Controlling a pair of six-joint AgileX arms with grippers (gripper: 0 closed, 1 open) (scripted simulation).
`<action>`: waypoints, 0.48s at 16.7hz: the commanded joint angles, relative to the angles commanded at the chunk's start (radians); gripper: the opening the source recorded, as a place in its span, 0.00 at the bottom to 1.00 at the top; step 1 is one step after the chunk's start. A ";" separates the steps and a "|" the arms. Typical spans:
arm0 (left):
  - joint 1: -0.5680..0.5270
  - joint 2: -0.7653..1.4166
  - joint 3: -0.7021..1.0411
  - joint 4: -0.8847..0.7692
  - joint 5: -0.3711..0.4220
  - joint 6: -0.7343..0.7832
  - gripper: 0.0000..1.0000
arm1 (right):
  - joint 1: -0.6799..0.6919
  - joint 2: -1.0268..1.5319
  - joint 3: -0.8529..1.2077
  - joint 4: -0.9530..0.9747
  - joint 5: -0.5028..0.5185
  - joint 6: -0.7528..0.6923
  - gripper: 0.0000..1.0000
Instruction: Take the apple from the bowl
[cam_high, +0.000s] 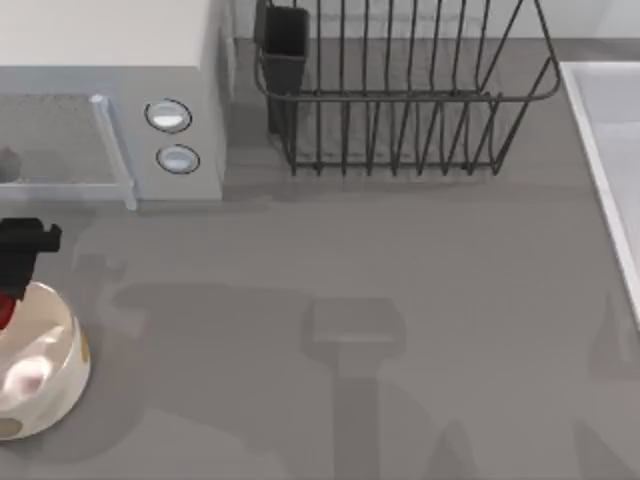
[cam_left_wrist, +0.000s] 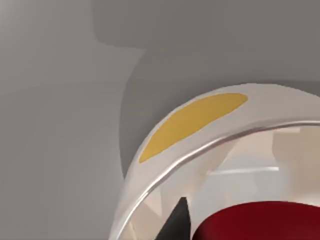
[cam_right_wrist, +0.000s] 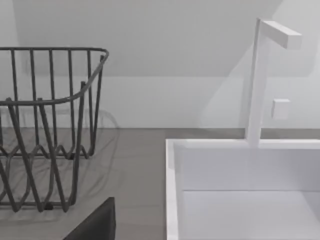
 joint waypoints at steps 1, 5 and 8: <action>-0.001 -0.001 0.077 -0.082 0.000 -0.001 0.00 | 0.000 0.000 0.000 0.000 0.000 0.000 1.00; -0.005 -0.019 0.389 -0.424 -0.001 -0.006 0.00 | 0.000 0.000 0.000 0.000 0.000 0.000 1.00; -0.009 -0.042 0.570 -0.615 -0.001 -0.009 0.00 | 0.000 0.000 0.000 0.000 0.000 0.000 1.00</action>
